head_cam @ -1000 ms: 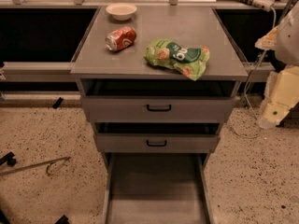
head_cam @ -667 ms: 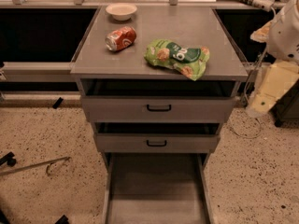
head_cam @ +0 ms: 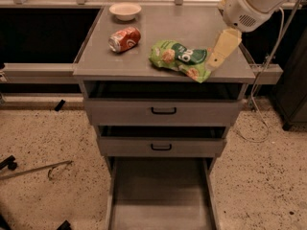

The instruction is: Place green rice chip bag into bottom drawer

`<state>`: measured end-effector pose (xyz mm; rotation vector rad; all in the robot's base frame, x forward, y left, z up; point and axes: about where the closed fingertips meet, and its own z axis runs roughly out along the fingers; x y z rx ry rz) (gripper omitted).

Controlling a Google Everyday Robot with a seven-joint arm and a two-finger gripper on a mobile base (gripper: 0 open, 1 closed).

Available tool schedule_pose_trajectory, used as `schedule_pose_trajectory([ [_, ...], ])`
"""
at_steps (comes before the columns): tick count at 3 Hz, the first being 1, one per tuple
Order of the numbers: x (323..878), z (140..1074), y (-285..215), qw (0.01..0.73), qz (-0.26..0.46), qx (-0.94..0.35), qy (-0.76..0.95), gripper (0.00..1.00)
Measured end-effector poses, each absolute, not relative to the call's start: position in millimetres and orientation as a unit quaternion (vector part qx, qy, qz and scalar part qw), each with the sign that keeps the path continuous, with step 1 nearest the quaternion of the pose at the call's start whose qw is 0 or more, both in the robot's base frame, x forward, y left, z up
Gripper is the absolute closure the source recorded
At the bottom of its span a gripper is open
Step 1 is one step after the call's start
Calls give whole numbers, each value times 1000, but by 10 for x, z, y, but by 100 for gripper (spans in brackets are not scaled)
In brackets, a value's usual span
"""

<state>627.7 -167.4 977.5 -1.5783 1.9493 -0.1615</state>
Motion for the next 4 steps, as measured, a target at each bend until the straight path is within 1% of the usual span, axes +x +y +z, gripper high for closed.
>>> schedule_pose_trajectory([
  [1, 6943, 9543, -1280, 328, -17, -614, 718, 0],
  [2, 7001, 9432, -1296, 328, -10, -610, 721, 0],
  [4, 7363, 8799, -1372, 308, 33, -609, 730, 0],
])
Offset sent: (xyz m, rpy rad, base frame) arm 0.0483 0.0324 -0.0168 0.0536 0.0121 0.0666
